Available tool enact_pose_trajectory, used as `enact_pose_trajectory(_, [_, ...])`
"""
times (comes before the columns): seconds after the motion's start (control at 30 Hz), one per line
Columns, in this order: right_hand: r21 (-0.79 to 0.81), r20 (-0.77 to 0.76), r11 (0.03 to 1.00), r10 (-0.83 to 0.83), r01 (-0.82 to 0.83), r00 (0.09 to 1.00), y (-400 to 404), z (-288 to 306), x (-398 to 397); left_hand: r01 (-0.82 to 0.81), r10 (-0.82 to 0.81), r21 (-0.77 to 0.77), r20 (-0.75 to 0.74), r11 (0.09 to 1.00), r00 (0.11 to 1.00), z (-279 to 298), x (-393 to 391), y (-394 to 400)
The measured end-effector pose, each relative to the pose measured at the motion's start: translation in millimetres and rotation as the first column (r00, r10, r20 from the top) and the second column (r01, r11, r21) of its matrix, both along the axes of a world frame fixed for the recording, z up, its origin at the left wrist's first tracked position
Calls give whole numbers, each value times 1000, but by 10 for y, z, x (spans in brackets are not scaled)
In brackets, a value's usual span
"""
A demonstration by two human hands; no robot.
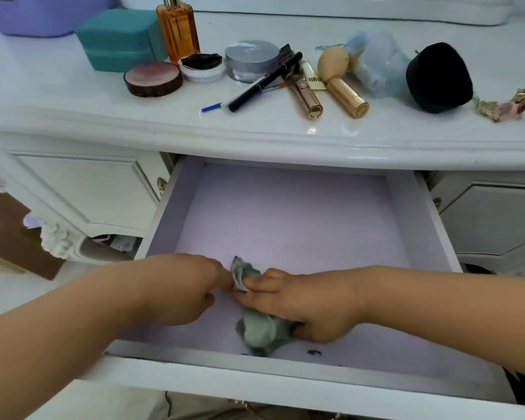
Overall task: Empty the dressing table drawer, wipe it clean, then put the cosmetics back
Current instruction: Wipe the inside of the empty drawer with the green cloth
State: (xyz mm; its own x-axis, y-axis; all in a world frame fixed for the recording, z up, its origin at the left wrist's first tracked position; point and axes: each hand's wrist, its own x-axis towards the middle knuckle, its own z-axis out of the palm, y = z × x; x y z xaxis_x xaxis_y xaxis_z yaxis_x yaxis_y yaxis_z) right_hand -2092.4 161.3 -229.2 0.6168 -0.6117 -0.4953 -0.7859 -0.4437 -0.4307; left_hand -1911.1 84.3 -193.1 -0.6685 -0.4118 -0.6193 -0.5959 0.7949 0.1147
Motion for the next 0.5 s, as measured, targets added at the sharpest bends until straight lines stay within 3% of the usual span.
enact_pose_trajectory(0.13, [-28, 38, 994, 104, -103, 994, -90, -43, 177, -23, 33, -119, 81, 993, 996, 7, 0, -7])
enact_pose_trajectory(0.27, [-20, 107, 983, 181, -180, 978, -112, -53, 268, -60, 64, -112, 34, 992, 997, 27, 36, -26])
enact_pose_trajectory(0.5, [-4, 149, 997, 76, -76, 986, 19, -16, -86, -46, 46, -13, -5, 999, 999, -15, 48, 53])
